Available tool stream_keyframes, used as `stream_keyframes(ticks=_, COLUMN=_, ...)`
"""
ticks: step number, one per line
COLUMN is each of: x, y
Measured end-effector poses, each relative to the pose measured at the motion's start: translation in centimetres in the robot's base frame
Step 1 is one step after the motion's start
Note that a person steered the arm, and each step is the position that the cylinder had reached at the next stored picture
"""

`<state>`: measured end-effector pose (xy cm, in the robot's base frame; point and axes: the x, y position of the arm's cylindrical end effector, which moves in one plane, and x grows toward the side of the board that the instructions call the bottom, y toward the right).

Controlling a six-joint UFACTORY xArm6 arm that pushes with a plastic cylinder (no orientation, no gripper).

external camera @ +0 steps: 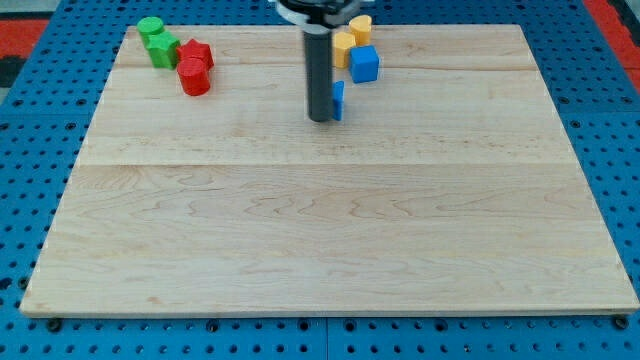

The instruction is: Place the triangle below the hexagon

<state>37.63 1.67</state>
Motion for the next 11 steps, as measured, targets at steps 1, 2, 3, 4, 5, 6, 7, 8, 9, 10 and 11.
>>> stream_keyframes(ticks=1, x=-0.7, y=2.5)
stream_keyframes(ticks=2, x=-4.3, y=2.5)
stream_keyframes(ticks=3, x=-3.9, y=2.2)
stream_keyframes(ticks=4, x=-0.3, y=0.6)
stream_keyframes(ticks=5, x=-2.6, y=-0.8)
stream_keyframes(ticks=6, x=-4.3, y=1.6)
stream_keyframes(ticks=7, x=-6.7, y=1.6)
stream_keyframes(ticks=8, x=-4.5, y=-0.3)
stream_keyframes(ticks=9, x=-3.6, y=-3.4)
stream_keyframes(ticks=10, x=-4.9, y=-2.7)
stream_keyframes(ticks=11, x=-7.4, y=-1.5)
